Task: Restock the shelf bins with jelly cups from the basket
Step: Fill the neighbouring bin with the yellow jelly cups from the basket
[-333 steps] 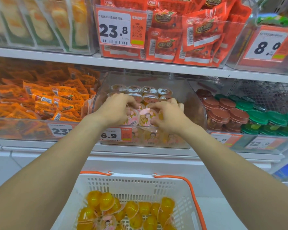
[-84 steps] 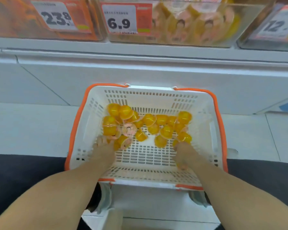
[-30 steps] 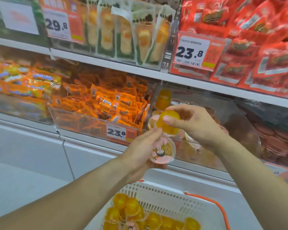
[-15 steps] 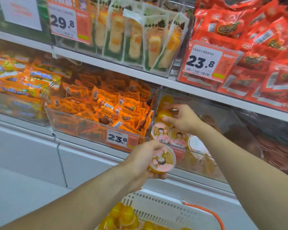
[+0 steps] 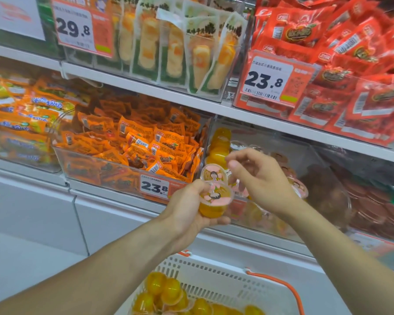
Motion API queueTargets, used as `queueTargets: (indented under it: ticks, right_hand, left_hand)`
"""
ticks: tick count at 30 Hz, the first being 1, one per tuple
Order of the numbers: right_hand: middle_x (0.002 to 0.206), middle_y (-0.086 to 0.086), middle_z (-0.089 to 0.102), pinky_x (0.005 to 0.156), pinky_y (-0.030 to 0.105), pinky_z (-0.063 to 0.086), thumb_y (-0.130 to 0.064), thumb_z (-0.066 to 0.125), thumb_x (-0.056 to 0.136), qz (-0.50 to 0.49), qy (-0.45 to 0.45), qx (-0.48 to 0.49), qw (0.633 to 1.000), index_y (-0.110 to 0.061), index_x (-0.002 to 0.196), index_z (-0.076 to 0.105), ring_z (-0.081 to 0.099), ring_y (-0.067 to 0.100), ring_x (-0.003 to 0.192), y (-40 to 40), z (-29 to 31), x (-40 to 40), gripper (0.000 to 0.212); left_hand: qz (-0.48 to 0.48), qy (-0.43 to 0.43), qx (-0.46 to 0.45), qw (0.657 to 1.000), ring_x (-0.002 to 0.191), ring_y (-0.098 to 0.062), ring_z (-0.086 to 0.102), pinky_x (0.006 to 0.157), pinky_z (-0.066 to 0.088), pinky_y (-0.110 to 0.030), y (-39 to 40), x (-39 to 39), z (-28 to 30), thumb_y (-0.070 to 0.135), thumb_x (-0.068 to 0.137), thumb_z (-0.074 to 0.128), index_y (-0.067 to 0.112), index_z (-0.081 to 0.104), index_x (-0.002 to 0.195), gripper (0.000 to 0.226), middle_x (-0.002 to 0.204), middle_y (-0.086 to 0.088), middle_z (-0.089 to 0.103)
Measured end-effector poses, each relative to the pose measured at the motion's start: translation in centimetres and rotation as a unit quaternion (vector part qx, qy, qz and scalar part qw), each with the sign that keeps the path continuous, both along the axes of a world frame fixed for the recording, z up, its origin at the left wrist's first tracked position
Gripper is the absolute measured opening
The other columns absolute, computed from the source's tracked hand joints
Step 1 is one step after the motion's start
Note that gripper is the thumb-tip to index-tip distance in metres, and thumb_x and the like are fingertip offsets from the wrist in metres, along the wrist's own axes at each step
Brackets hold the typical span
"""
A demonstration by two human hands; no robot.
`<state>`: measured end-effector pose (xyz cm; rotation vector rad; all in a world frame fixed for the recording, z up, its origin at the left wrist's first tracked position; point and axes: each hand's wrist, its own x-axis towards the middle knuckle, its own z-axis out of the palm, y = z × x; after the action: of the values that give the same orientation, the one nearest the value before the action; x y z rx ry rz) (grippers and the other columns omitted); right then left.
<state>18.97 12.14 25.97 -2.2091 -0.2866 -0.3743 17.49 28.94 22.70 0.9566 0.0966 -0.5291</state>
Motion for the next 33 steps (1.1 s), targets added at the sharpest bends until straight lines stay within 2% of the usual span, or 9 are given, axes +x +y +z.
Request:
queueTargets:
  ticks: [4,6,11,17,20,23,26,29,33]
  right_hand:
    - [0.114,0.005,0.067,0.085,0.036,0.057,-0.027,0.078,0.078,0.062,0.109,0.146,0.981,-0.02,0.12,0.059,0.066,0.024,0.102,-1.0,-2.2,-3.3,0.047]
    - [0.118,0.003,0.065,0.088,0.035,0.057,-0.022,0.086,0.072,0.092,0.096,0.14,0.981,-0.018,0.124,0.055,0.064,0.02,0.109,-0.9,-3.4,-4.2,0.061]
    - [0.11,0.003,0.071,0.083,0.024,0.054,-0.016,0.085,0.069,0.054,0.043,0.224,0.972,-0.016,0.118,0.058,0.068,0.019,0.103,-0.1,-3.5,-5.1,0.055]
    - [0.089,0.017,0.073,0.071,0.043,0.059,-0.014,0.065,0.092,-0.133,0.096,0.329,0.93,-0.014,0.104,0.06,0.073,0.034,0.071,-1.2,-1.4,-3.3,0.013]
    - [0.091,0.011,0.075,0.079,0.048,0.06,-0.023,0.064,0.091,-0.211,0.072,0.286,0.932,-0.015,0.099,0.067,0.074,0.033,0.07,-3.3,-0.8,0.0,0.011]
    - [0.071,0.005,0.074,0.075,0.048,0.061,-0.042,0.071,0.078,-0.285,0.065,0.219,0.931,-0.013,0.091,0.072,0.074,0.028,0.066,-5.3,-0.7,4.4,0.033]
    - [0.075,0.002,0.073,0.074,0.036,0.059,-0.057,0.068,0.07,-0.335,0.076,0.116,0.932,-0.016,0.076,0.07,0.071,0.026,0.076,-6.0,-0.3,8.9,0.042]
    - [0.064,0.0,0.063,0.06,0.023,0.049,-0.057,0.066,0.078,-0.349,0.099,0.009,0.932,-0.016,0.072,0.069,0.068,0.023,0.072,-5.5,-0.5,12.1,0.041]
    - [0.077,0.002,0.07,0.075,0.025,0.048,-0.057,0.063,0.083,-0.372,0.094,0.0,0.923,-0.016,0.071,0.07,0.067,0.02,0.08,-4.9,-1.6,14.9,0.043]
  left_hand:
    - [0.014,-0.015,-0.063,0.998,0.106,-0.038,0.068,0.09,0.057,-0.049,-0.8,-0.2,0.4,0.019,0.104,0.043,-0.004,0.059,0.124,0.035,0.114,-0.025,0.07]
    - [-0.01,-0.032,-0.031,0.999,0.108,-0.045,0.066,0.097,0.051,-0.058,-1.1,-0.4,0.4,0.03,0.106,0.037,0.002,0.058,0.129,0.042,0.115,-0.027,0.068]
    - [-0.055,-0.071,0.08,0.993,0.09,-0.037,0.072,0.068,0.059,-0.047,-1.5,-1.2,0.6,0.052,0.102,0.036,0.013,0.065,0.123,0.053,0.106,-0.023,0.073]
    - [-0.029,-0.064,0.178,0.982,0.07,-0.033,0.068,0.055,0.053,-0.037,-0.4,-1.5,1.1,0.041,0.105,0.039,0.008,0.053,0.115,0.038,0.098,-0.022,0.071]
    - [-0.015,-0.084,0.219,0.972,0.068,-0.028,0.065,0.052,0.05,-0.035,-0.2,-0.9,0.7,0.029,0.105,0.04,0.007,0.05,0.121,0.029,0.096,-0.019,0.069]
    - [-0.021,-0.087,0.242,0.966,0.066,-0.028,0.065,0.052,0.049,-0.033,-0.3,-0.5,0.3,0.022,0.103,0.042,0.006,0.052,0.116,0.023,0.092,-0.016,0.07]
    - [-0.041,-0.083,0.241,0.966,0.064,-0.029,0.064,0.051,0.047,-0.032,-0.6,-0.5,0.2,0.02,0.102,0.043,0.004,0.054,0.113,0.022,0.092,-0.018,0.07]
    - [-0.054,-0.081,0.232,0.968,0.064,-0.03,0.063,0.049,0.046,-0.031,-0.7,-0.3,-0.1,0.021,0.102,0.043,0.002,0.056,0.111,0.024,0.096,-0.023,0.071]
    - [-0.056,-0.07,0.224,0.971,0.062,-0.029,0.06,0.047,0.044,-0.029,-0.7,0.3,-0.7,0.019,0.102,0.043,0.0,0.057,0.11,0.025,0.098,-0.026,0.07]
